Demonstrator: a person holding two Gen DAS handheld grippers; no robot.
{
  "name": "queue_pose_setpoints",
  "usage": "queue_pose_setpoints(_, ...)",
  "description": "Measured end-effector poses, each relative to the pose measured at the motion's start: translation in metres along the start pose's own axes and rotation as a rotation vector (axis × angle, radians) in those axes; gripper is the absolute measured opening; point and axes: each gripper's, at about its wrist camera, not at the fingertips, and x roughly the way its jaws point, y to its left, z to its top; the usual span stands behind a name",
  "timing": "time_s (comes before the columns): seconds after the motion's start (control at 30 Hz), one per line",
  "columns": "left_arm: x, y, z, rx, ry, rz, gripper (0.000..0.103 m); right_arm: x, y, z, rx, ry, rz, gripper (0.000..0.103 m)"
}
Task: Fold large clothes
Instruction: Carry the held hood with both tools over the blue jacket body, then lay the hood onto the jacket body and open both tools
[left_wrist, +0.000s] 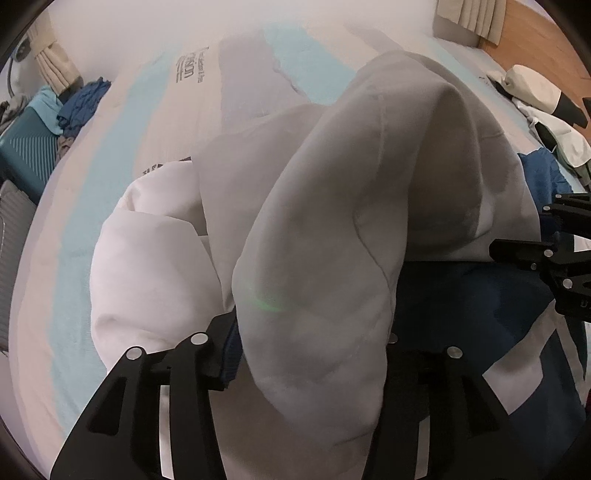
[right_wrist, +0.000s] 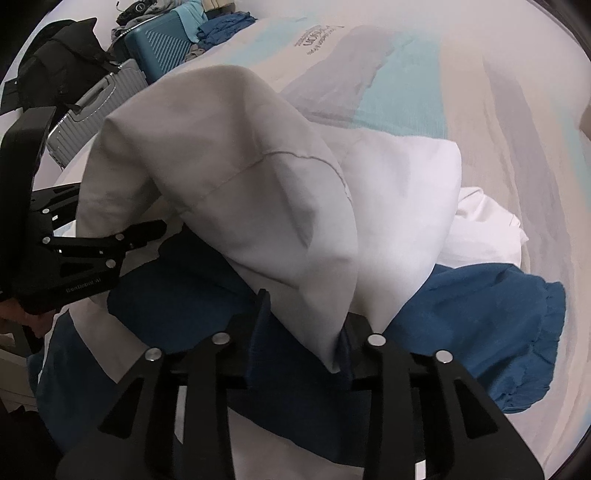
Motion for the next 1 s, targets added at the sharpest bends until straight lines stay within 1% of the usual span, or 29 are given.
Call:
queue_pose_setpoints(0.07,-0.002,0.001,0.001,-0.003,-0.003,-0.003,0.058,-0.003,0.002,0.001,-0.001,-0.010,-0.003,0.039)
queue_pose_setpoints(0.1,-0.003,0.003,0.001,-0.009,-0.007,-0.010,0.065,-0.005,0.004,0.003,0.000,-0.016,-0.006,0.043)
queue_pose_setpoints(0.13,-0.005,0.004,0.001,-0.013,-0.016,-0.025,0.067,-0.006,0.005,0.003,0.001,-0.021,-0.013,0.046)
queue_pose_setpoints(0.2,-0.006,0.006,0.002,0.000,-0.015,-0.024,0.068,-0.010,0.006,0.001,0.001,-0.031,-0.015,0.046)
queue_pose_setpoints(0.27,-0.008,0.005,0.000,0.008,-0.016,-0.022,0.073,-0.013,0.006,0.002,0.004,-0.040,-0.024,0.050)
queue_pose_setpoints(0.33,-0.010,0.007,0.001,-0.002,-0.021,-0.015,0.083,-0.016,0.007,0.002,0.015,-0.050,-0.035,0.056)
queue_pose_setpoints(0.43,-0.017,0.008,0.002,-0.026,-0.027,-0.007,0.088,-0.020,0.008,0.000,0.023,-0.060,-0.044,0.062)
queue_pose_setpoints(0.47,-0.018,0.009,0.002,-0.033,-0.028,-0.005,0.089,-0.026,-0.002,-0.009,0.031,-0.061,-0.048,0.064)
queue_pose_setpoints(0.5,-0.017,0.012,0.002,-0.038,-0.027,-0.005,0.090,-0.028,-0.004,-0.011,0.038,-0.063,-0.052,0.068)
queue_pose_setpoints(0.53,-0.018,0.012,0.002,-0.041,-0.026,0.001,0.092,-0.028,-0.002,-0.010,0.045,-0.066,-0.058,0.074)
queue_pose_setpoints(0.57,-0.020,0.012,0.001,-0.042,-0.025,0.001,0.092,-0.030,-0.002,-0.011,0.056,-0.074,-0.068,0.076)
queue_pose_setpoints(0.63,-0.023,0.011,0.000,-0.044,-0.029,0.005,0.093,-0.033,-0.002,-0.012,0.071,-0.085,-0.081,0.085)
queue_pose_setpoints(0.7,-0.027,0.012,-0.002,-0.055,-0.036,0.010,0.093,-0.036,-0.003,-0.013,0.088,-0.093,-0.098,0.091)
queue_pose_setpoints(0.8,-0.030,0.014,-0.004,-0.069,-0.030,0.015,0.093,-0.038,-0.005,-0.014,0.111,-0.097,-0.124,0.094)
queue_pose_setpoints(1.0,-0.035,0.015,-0.010,-0.074,-0.028,0.030,0.095,-0.044,-0.005,-0.014,0.127,-0.106,-0.141,0.094)
